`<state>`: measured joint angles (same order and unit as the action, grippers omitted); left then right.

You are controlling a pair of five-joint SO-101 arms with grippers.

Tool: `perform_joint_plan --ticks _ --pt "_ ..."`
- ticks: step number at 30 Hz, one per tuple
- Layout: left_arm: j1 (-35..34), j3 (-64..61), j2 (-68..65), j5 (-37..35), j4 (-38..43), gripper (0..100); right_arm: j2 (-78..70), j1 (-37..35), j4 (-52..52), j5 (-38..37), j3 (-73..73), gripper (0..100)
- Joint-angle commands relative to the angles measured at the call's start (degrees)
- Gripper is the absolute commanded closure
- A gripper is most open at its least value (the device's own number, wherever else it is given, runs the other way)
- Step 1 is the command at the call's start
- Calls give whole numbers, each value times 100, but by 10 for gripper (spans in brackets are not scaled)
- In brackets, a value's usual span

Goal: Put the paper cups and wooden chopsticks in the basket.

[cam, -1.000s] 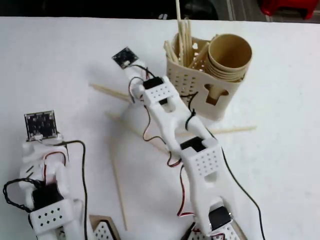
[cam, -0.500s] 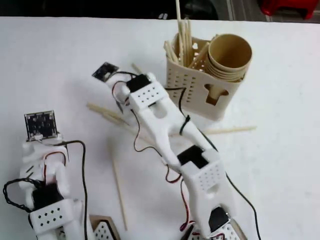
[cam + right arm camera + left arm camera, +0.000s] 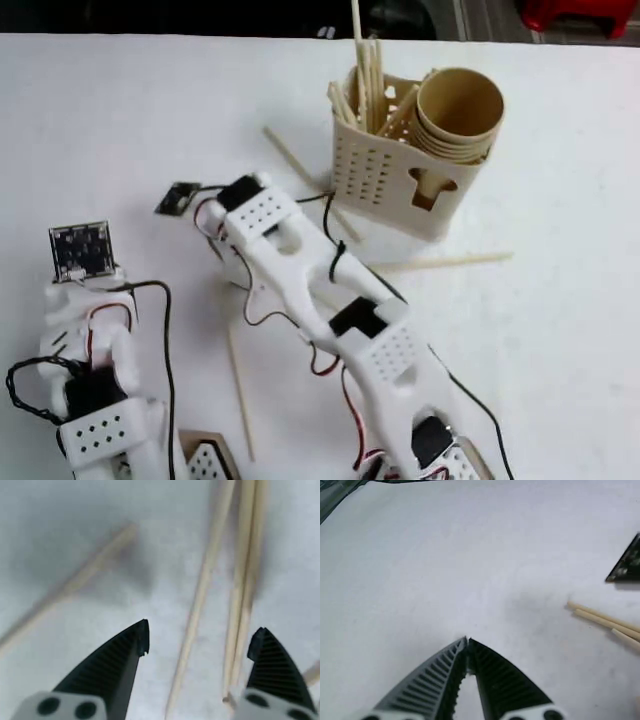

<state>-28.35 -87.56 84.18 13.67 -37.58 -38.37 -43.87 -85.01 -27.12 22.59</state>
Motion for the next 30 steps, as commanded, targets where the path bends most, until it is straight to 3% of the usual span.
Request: perform_joint_plan --ticks 1,6,14,21,30 --pt "-22 18 84 62 26 976 -110 -31 277 -44 185 678" --pt "-22 18 84 62 26 976 -382 242 382 -44 193 695" --pt "-22 18 84 62 26 976 -1103 330 110 -26 835 988" --pt "-22 18 84 62 26 976 -1323 330 -725 -9 1547 980" --pt "-22 -26 84 70 70 976 -92 497 -1182 9 1679 980"
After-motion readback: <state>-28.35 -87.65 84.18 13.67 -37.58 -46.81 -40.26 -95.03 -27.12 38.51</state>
